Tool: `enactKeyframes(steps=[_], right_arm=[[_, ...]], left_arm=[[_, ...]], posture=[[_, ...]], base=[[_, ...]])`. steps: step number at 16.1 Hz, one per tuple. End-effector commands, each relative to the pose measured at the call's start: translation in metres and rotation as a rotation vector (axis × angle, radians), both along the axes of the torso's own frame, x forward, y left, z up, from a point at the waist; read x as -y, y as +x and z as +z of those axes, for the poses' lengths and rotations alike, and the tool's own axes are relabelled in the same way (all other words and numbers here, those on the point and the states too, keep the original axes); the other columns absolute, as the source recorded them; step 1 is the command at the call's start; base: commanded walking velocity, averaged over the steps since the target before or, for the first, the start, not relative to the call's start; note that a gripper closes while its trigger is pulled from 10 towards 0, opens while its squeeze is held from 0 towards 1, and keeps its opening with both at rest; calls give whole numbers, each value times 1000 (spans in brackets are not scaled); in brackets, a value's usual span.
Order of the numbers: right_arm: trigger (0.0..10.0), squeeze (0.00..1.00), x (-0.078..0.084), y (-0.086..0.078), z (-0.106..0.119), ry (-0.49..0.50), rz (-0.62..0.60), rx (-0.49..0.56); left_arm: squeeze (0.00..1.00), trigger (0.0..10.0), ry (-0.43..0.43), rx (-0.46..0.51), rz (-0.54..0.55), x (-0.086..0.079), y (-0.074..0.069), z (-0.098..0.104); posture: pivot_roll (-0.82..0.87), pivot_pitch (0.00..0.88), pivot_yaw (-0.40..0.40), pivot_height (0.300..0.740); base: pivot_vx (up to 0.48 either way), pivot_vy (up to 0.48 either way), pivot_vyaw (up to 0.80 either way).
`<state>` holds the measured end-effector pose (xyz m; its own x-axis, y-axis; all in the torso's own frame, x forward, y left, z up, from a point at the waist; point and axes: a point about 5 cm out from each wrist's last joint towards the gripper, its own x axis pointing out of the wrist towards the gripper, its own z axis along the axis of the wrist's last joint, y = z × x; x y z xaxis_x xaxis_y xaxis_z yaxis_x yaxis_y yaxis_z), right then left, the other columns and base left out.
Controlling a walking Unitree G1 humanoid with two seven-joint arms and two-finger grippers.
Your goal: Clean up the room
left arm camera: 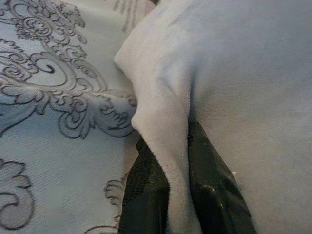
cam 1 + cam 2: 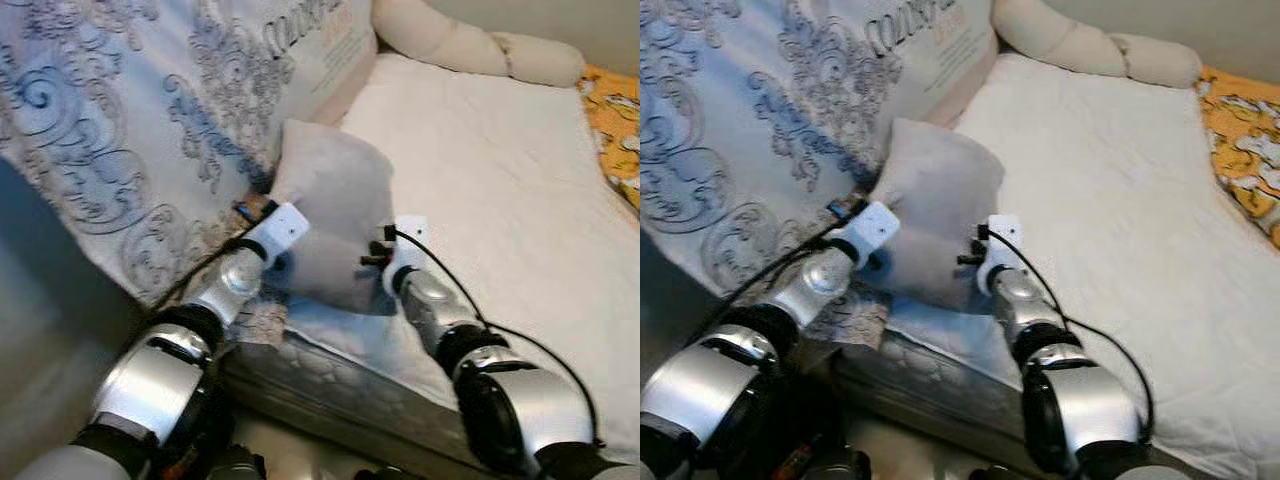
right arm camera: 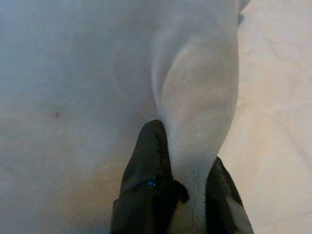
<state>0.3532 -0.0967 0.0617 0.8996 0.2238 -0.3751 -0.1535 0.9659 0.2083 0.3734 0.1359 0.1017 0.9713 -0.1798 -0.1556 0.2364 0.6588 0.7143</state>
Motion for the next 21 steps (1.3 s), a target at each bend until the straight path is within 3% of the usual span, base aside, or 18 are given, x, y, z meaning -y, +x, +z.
enactKeyframes(steps=[1, 4, 5, 6, 8, 10, 14, 15, 16, 17, 18, 19, 20, 21], right_arm=[[10000, 0, 19, -7, -14, 43, -111, -70], [10000, 0, 0, -9, -14, 141, -96, -70], [10000, 435, -5, -10, -14, 171, -89, -72], [10000, 1000, -16, -14, -16, 244, -49, -81], [10000, 1000, -23, -18, -18, 282, -21, -83], [10000, 1000, -22, -20, -20, 269, -17, -75], [10000, 1000, -6, -29, -31, 315, -44, -51], [10000, 1000, 7, -36, -37, 317, -69, -20], [10000, 1000, 17, -41, -40, 304, -76, 8], [10000, 463, 24, -46, -42, 294, -82, 30], [10000, 0, 30, -50, -42, 292, -86, 46], [10000, 0, 48, -61, -37, 268, -86, 102], [10000, 0, 58, -68, -30, 236, -79, 142], [10000, 0, 64, -71, -24, 208, -72, 164]], left_arm=[[0, 10000, 62, 127, 171, -39, 13, 30], [0, 10000, 129, 196, 242, -56, 17, 44], [0, 10000, 143, 201, 249, -60, 18, 46], [1000, 10000, 122, 167, 259, -68, 17, 47], [1000, 10000, 94, 110, 265, -76, 16, 44], [1000, 10000, 121, 83, 267, -80, 14, 39], [1000, 10000, 191, 97, 273, -87, 12, 38], [1000, 10000, 221, 155, 281, -90, 14, 48], [404, 10000, 220, 195, 281, -92, 16, 57], [0, 10000, 208, 224, 281, -93, 18, 65], [0, 10000, 189, 246, 281, -93, 20, 71], [0, 10000, 23, 244, 262, -88, 24, 82], [0, 10000, -169, 182, 224, -81, 27, 84], [0, 10000, -285, 120, 177, -74, 27, 80]], posture=[[50, 11, -81, 740], [50, 9, -79, 740], [49, 7, -79, 740], [50, 5, -80, 740], [49, 3, -81, 740], [49, 2, -82, 740], [25, 0, -82, 740], [16, 0, -76, 740], [14, 0, -73, 740], [13, 0, -71, 740], [13, 0, -70, 740], [12, 0, -55, 740], [9, 0, -48, 740], [6, 0, -42, 740]], base=[[0, 0, 0], [0, 0, 0], [0, 0, 0], [0, 0, 0], [0, 0, 0], [0, 0, 0], [0, 0, 0], [0, 0, 0], [0, 0, 0], [0, 0, 0], [0, 0, 0], [0, 0, 0], [0, 0, 0], [0, 0, 0]])
